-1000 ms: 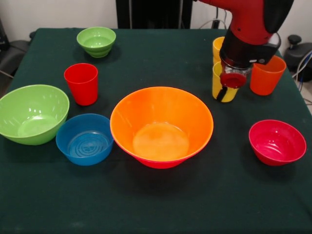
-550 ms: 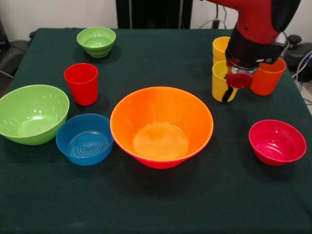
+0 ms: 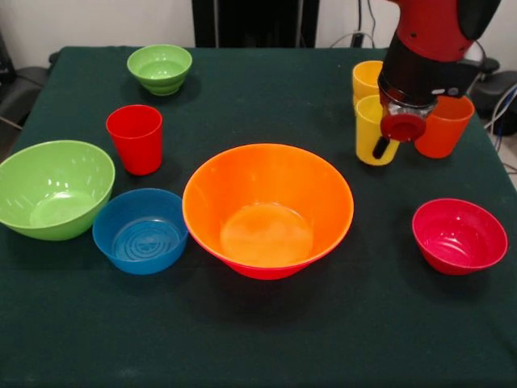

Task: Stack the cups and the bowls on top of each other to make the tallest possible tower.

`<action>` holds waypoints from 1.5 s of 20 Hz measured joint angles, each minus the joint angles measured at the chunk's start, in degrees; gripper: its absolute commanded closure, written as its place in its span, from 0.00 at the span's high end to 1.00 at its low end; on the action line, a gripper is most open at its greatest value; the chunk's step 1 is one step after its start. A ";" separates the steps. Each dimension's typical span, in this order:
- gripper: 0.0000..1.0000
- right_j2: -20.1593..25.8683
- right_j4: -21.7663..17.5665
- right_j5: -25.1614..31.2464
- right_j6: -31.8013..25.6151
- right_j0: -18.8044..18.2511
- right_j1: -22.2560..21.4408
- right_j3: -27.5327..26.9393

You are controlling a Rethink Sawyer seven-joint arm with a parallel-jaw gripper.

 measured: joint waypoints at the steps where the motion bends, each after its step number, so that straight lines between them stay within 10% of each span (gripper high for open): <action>1: 0.00 0.00 0.00 0.00 0.00 -0.10 -0.27 0.01; 21: 0.00 -2.09 -2.46 2.57 0.00 -2.81 -15.63 1.11; 30: 0.00 -1.81 -7.69 2.58 -0.48 -10.94 -21.21 1.13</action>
